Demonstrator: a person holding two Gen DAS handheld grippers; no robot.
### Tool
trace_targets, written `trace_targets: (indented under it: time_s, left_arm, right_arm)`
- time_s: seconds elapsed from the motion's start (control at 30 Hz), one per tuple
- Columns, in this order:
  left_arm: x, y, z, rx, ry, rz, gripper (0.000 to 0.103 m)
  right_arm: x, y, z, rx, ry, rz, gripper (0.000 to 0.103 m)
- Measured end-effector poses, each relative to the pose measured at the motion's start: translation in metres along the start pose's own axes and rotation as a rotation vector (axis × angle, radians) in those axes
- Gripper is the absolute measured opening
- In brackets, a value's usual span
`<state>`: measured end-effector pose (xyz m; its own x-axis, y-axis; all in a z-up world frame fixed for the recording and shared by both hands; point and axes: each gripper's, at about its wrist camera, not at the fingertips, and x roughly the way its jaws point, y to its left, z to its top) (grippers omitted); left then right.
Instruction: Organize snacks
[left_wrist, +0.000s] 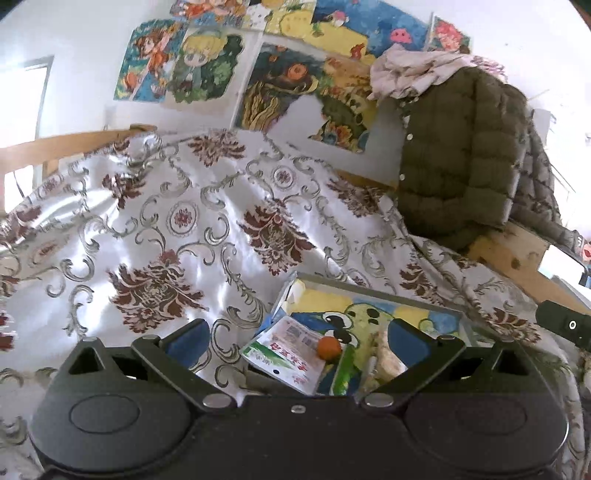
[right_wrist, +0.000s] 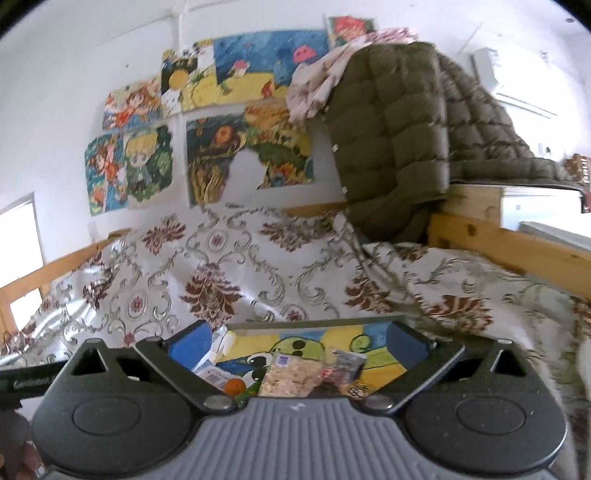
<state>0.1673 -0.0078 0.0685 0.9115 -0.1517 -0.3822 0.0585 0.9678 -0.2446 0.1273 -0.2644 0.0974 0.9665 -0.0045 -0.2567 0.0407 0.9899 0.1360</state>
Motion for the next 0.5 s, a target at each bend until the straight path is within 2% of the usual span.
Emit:
trace_targets:
  time_s: [0.23,0.5]
  left_arm:
    - [-0.050,-0.014,-0.015,-0.051,-0.012,0.003,0.102]
    - [-0.091,-0.032,-0.039,-0.012,-0.018,-0.007,0.102]
  right_arm:
    - [-0.052,-0.011,-0.014,0.044,-0.014,-0.039,0.103]
    - [-0.099,-0.018,-0.033,0.064,-0.026,-0.076,0.103]
